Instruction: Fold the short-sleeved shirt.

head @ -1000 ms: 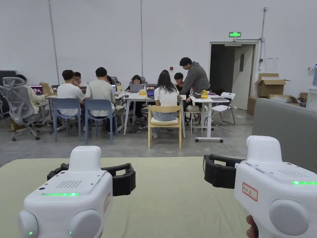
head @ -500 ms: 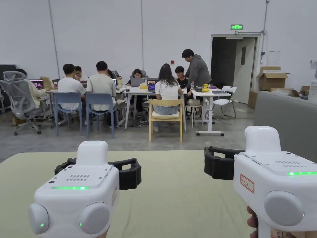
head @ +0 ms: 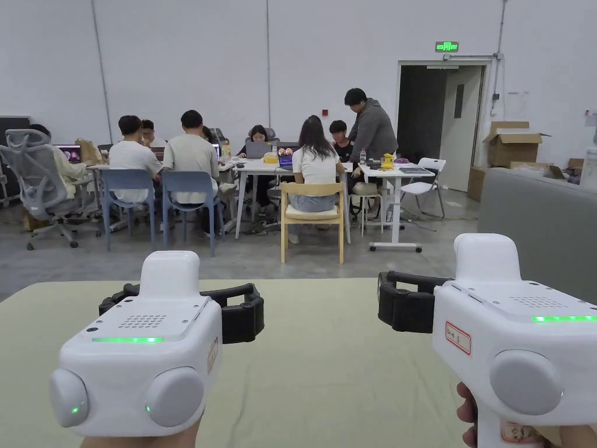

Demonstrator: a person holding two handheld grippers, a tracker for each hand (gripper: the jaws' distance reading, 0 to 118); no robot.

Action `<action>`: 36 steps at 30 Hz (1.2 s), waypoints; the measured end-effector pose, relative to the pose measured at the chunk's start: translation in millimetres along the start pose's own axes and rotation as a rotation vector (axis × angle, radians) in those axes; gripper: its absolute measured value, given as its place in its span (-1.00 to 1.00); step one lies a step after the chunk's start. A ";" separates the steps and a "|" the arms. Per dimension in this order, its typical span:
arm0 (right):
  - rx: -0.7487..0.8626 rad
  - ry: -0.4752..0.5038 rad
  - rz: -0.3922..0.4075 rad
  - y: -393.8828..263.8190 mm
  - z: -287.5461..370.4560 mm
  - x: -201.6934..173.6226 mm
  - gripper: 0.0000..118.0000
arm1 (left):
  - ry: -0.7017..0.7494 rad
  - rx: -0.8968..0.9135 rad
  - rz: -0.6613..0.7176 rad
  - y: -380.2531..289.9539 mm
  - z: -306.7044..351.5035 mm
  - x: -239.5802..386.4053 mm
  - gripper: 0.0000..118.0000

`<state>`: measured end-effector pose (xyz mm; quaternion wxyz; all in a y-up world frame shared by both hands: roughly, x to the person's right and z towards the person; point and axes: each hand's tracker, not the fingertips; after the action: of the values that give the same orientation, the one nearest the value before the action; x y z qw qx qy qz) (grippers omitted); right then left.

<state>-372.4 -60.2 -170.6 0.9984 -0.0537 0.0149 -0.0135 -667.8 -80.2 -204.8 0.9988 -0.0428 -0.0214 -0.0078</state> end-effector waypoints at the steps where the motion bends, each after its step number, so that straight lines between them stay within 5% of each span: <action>1: 0.002 -0.007 0.004 -0.5 0.1 -0.3 1.00 | 0.002 0.001 -0.001 0.0 0.2 0.1 1.00; 36: 0.017 -0.026 0.005 2.9 3.6 -1.0 1.00 | -0.024 -0.003 0.009 3.9 1.9 2.4 1.00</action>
<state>-373.2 -57.0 -167.3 0.9989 -0.0451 0.0019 -0.0104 -665.4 -76.1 -203.2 0.9985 -0.0447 -0.0331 -0.0030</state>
